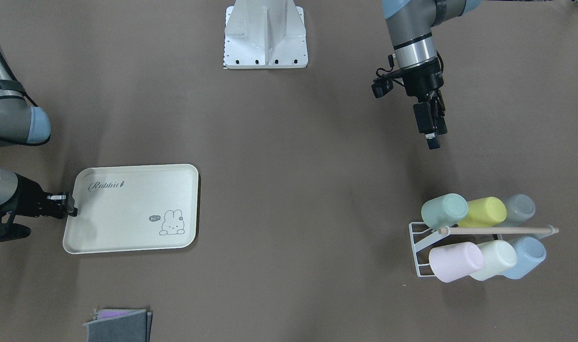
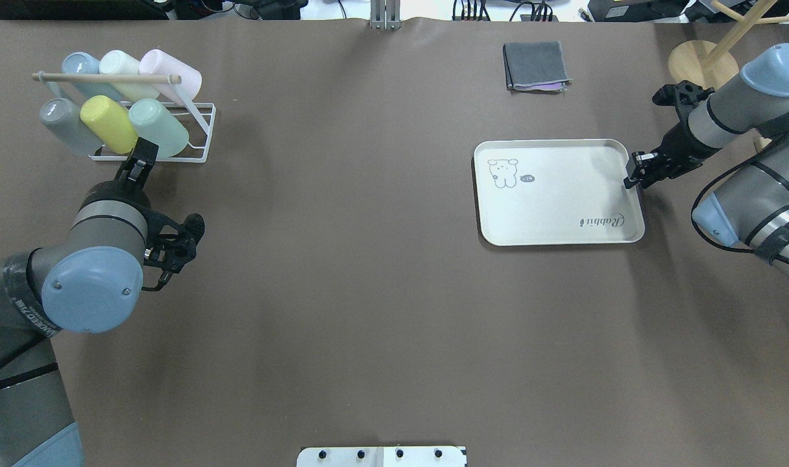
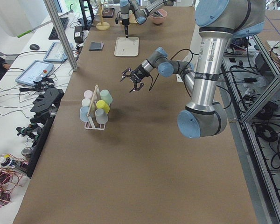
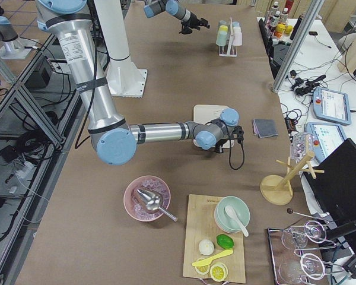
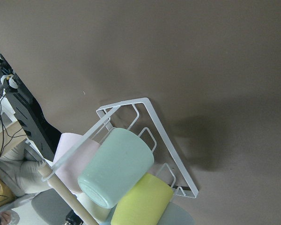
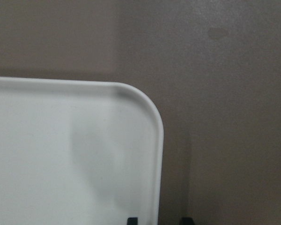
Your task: Pick up and place green cup on tray
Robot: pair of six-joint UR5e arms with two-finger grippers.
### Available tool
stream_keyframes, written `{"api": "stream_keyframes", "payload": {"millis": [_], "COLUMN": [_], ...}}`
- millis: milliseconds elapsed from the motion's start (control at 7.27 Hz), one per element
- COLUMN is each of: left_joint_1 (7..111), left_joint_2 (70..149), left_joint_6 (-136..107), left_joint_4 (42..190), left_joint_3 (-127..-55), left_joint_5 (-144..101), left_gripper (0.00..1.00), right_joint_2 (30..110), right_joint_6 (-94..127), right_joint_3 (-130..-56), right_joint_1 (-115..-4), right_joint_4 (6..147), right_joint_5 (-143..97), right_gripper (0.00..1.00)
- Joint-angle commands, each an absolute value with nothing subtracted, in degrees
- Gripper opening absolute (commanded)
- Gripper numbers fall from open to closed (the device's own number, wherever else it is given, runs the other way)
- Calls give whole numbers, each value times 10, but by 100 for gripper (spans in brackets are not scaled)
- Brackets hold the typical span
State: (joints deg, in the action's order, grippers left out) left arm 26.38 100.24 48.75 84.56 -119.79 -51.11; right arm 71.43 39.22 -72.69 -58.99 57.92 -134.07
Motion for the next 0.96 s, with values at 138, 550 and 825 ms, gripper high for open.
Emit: {"api": "stream_keyframes", "payload": {"millis": [138,550,825], "left_joint_1": [232,213,212], "left_joint_2": [1010,1036,1038], "left_joint_6": [615,613,613], "left_joint_4": [849,857,858], "left_joint_3": [-1127,-1038,-1011], "left_joint_5": [-347,-300,-279], "left_gripper": [98,98,98], "right_joint_2": [713,714,715], "right_joint_6": [392,391,390], "right_joint_3": [-727,-728,-728], "right_joint_1": [-589,-589,-589], "right_joint_4": [579,579,563], "right_joint_5": [-1341,-1342,-1344], "right_gripper": [40,14,0]}}
